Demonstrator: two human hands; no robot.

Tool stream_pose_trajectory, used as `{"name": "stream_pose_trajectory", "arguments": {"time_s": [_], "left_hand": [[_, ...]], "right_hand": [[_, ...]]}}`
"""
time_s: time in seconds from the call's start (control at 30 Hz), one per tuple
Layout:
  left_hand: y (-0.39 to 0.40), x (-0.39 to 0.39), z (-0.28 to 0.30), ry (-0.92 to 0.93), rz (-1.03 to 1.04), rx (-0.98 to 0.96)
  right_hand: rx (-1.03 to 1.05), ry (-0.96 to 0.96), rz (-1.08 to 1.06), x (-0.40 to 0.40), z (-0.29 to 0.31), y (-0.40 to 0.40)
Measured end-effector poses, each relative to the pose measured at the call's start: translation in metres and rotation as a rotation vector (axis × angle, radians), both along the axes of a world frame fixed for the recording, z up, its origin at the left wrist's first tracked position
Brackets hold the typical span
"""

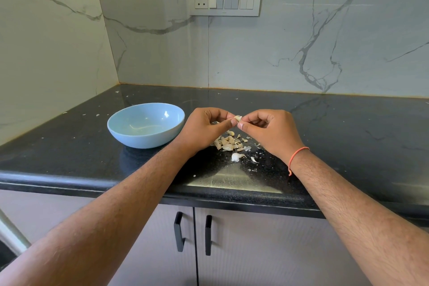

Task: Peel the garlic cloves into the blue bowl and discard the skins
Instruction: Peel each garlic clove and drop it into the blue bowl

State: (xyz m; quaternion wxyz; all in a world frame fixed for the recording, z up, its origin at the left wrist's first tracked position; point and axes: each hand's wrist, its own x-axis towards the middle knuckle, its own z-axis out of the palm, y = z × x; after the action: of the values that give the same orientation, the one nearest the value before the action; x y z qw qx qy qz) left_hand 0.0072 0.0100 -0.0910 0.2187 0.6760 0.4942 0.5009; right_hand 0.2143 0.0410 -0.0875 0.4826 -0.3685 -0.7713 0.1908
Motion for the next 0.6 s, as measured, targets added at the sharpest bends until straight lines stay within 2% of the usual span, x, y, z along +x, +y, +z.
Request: {"name": "stream_pose_trajectory", "arguments": {"time_s": [0.3,0.47,0.6], "left_hand": [[0.0017,0.0000,-0.0014,-0.021,-0.040,-0.037],[0.0034,-0.0013,-0.0038,0.038,0.089,0.019],[-0.0004,-0.0017,-0.0026,0.045,0.086,0.068]], "right_hand": [[-0.162,0.082,0.124,0.0001,-0.0018,0.0050],[-0.152,0.108,0.142,0.0005,0.0004,0.0041],[-0.095,0.047,0.061,0.0003,-0.0008,0.0028]]}}
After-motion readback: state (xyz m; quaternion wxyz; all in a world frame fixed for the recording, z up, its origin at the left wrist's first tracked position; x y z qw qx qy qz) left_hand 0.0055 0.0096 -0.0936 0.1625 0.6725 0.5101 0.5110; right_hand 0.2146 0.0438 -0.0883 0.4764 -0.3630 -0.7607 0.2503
